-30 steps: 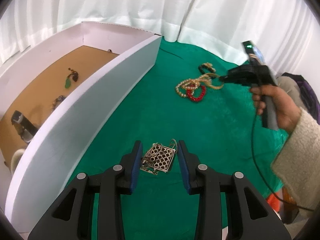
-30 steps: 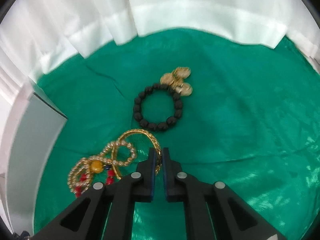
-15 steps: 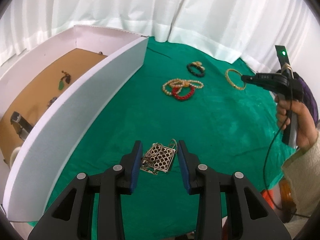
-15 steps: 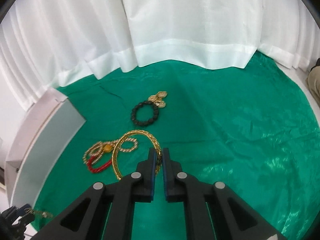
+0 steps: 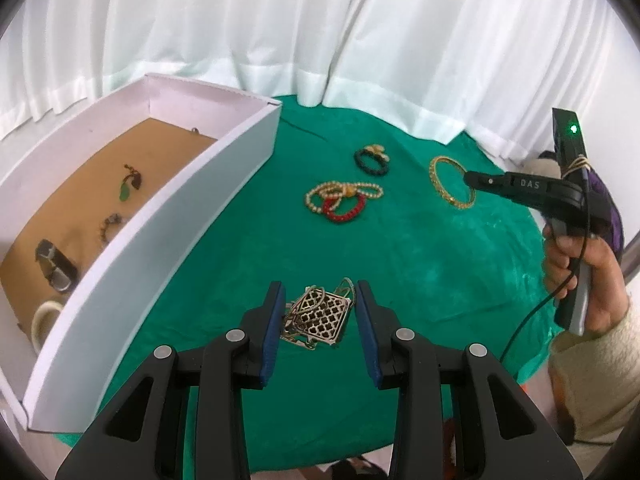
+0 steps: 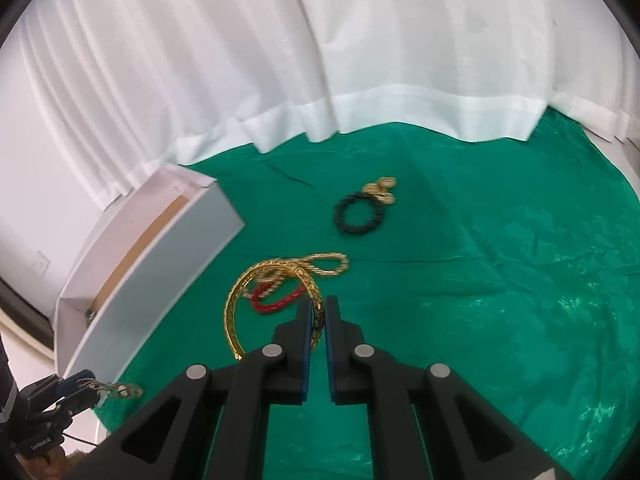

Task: Organize jewelry
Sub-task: 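Carry the pendant and gold bangle into the white box and open both grippers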

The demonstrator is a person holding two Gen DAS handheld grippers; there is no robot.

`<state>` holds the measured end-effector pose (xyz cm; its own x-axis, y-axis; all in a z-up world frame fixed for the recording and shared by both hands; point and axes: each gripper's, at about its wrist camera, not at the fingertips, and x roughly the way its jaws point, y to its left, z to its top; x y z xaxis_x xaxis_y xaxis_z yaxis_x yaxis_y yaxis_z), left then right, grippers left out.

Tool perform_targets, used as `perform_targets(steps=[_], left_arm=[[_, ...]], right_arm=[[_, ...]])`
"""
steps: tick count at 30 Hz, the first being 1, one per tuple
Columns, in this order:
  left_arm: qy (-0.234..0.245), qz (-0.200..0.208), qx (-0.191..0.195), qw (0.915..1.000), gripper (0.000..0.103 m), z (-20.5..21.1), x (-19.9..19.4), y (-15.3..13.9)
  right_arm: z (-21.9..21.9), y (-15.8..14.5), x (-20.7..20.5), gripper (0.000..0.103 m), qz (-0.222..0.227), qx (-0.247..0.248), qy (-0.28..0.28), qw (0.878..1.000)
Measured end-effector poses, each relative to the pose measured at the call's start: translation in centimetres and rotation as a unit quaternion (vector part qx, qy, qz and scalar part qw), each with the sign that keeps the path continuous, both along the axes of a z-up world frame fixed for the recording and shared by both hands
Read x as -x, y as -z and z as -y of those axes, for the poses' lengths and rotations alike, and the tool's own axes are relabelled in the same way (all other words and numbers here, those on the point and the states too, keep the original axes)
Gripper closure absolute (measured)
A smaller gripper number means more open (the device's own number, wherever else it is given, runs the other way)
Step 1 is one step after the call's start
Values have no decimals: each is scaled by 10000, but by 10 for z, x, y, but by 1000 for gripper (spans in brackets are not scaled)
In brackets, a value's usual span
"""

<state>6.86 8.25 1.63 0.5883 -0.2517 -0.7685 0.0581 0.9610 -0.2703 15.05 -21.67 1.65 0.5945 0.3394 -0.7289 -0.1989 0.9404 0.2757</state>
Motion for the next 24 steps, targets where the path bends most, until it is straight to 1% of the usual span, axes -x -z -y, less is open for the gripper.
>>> perform_targets(steps=[4,10,15,18,21,24], left_arm=[[-89,-2,198,9998,68,-13,3,-13],[-322,265,352,9985,68,-45,16,-49],[-688,503,324,9958,68,-89,29,-83],[-1028,620,141,9927,68,-122,33,-98],[-1430,632,-69,9877,68,-156,31,-101],[-1821,454,-130,9821,68,-195,22,-86]], right_arm=[[-15,-14,8,97,121,-138,-207,9996],[-53,-35,11,97,281,-313,-628,9971],[-95,-51,9,97,371,-484,-1043,9927],[-128,-59,4,97,382,-602,-1321,9887],[-164,-64,-1,97,364,-665,-1602,9842],[-204,-65,-6,97,320,-714,-1886,9789]])
